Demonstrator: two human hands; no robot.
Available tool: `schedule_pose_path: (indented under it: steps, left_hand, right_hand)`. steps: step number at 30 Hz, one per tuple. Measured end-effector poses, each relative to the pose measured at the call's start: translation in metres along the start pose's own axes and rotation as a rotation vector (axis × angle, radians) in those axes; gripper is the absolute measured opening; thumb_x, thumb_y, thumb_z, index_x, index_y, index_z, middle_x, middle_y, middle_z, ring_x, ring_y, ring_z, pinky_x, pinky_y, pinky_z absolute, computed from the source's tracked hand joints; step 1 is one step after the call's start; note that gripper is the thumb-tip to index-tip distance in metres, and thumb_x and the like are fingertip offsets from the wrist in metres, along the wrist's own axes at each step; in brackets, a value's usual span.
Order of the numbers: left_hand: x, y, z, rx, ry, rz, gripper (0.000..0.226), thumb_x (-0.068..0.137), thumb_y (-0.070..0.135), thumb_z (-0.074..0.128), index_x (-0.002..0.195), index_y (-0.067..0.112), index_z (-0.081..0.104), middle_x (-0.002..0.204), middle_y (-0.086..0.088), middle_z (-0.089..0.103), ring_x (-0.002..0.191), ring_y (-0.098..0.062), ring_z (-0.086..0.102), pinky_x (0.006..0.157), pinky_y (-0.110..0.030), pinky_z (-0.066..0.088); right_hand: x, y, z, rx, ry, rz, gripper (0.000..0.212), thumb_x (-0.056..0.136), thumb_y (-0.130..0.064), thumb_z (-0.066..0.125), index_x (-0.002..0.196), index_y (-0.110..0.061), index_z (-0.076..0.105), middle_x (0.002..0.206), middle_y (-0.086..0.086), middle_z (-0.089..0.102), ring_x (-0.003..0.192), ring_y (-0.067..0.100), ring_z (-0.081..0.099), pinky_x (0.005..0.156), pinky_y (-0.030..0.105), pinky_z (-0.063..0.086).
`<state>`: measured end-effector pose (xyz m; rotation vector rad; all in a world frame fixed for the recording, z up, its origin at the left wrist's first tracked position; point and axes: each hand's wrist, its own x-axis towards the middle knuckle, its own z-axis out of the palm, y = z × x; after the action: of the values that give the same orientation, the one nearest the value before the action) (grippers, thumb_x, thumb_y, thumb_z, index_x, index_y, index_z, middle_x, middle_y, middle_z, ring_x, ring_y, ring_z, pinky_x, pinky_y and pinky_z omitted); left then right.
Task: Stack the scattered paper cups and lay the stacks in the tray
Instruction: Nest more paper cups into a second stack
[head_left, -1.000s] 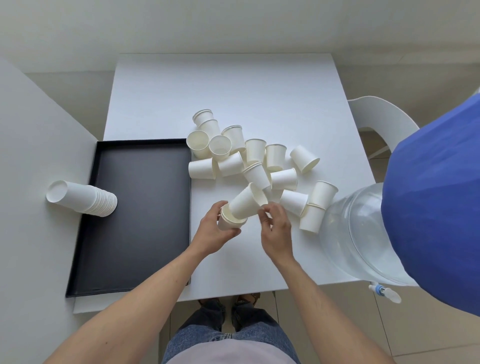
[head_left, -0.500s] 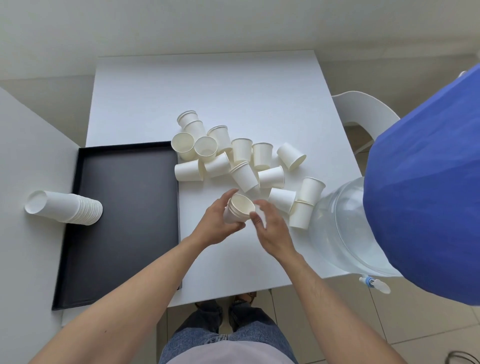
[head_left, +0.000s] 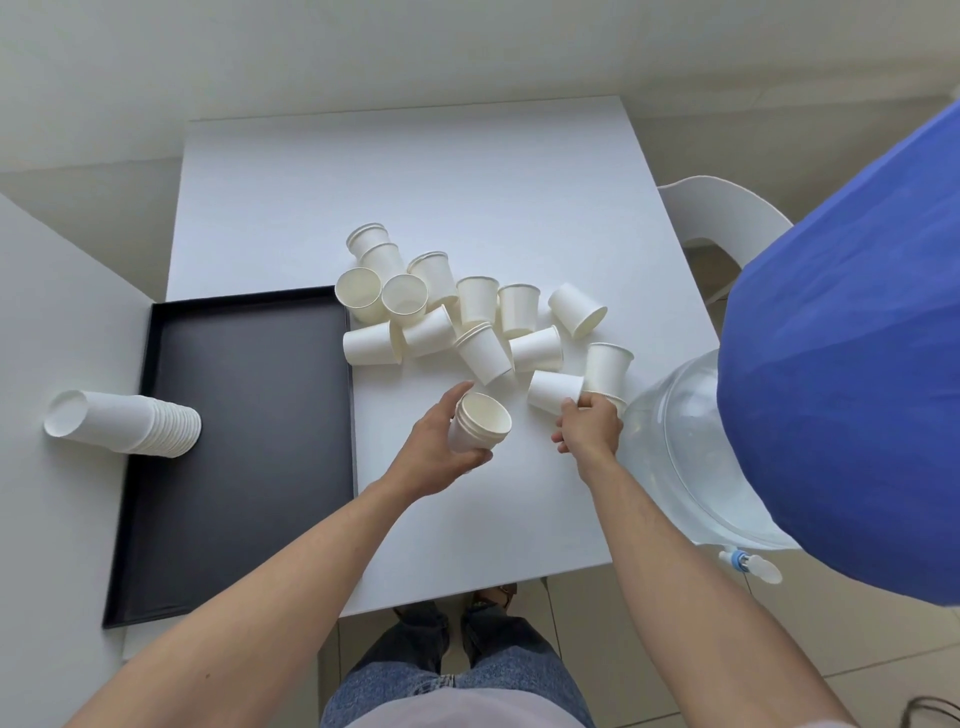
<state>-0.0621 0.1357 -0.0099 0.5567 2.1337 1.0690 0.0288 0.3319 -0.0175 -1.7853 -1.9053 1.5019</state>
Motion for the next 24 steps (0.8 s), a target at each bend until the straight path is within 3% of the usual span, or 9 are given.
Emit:
schedule_pose_path:
  steps: [3,8,12,20,24]
  left_hand:
    - [-0.001,-0.002,-0.002,0.002,0.001,-0.013,0.093,0.073,0.028,0.081,0.147,0.043,0.027,0.124,0.009,0.047,0.115,-0.019,0.049,0.084,-0.028,0.047]
    - [0.000,-0.004,-0.001,-0.007,-0.018,-0.047,0.098,0.073,0.026,0.082,0.149,0.039,0.022,0.129,0.005,0.050,0.114,-0.019,0.050,0.082,-0.026,0.047]
    - [-0.002,-0.007,0.002,0.016,-0.040,-0.072,0.103,0.072,0.027,0.083,0.151,0.037,0.018,0.132,0.000,0.051,0.112,-0.020,0.050,0.091,-0.037,0.053]
    - [-0.006,-0.011,0.001,0.014,-0.070,-0.088,0.104,0.070,0.028,0.083,0.149,0.039,0.017,0.122,0.005,0.050,0.107,-0.021,0.054,0.076,-0.039,0.060]
    - [-0.004,-0.005,0.000,0.009,-0.061,-0.057,0.101,0.070,0.028,0.083,0.148,0.039,0.020,0.118,0.009,0.051,0.104,-0.015,0.056,0.071,-0.028,0.059]
  right_hand:
    - [-0.008,0.004,-0.001,0.007,-0.035,-0.030,0.012,0.097,-0.015,0.052,0.090,-0.010,0.061,0.077,0.009,0.067,0.046,0.017,0.060,0.040,0.025,0.046]
    - [-0.026,0.013,-0.001,0.009,-0.066,-0.069,0.011,0.100,-0.020,0.051,0.095,-0.015,0.058,0.078,0.007,0.065,0.048,0.016,0.059,0.042,0.027,0.046]
    - [-0.040,0.019,-0.003,0.045,-0.140,-0.165,0.013,0.103,-0.025,0.048,0.098,-0.016,0.058,0.077,0.007,0.063,0.051,0.014,0.059,0.045,0.028,0.050]
    - [-0.045,0.018,-0.008,-0.090,-0.224,-0.566,0.012,0.101,-0.016,0.051,0.095,-0.014,0.061,0.071,0.003,0.058,0.062,0.022,0.060,0.059,0.036,0.049]
    - [-0.047,0.023,-0.002,-0.297,-0.342,-0.804,0.012,0.101,-0.015,0.053,0.100,-0.011,0.063,0.082,-0.001,0.057,0.070,0.022,0.054,0.067,0.039,0.048]
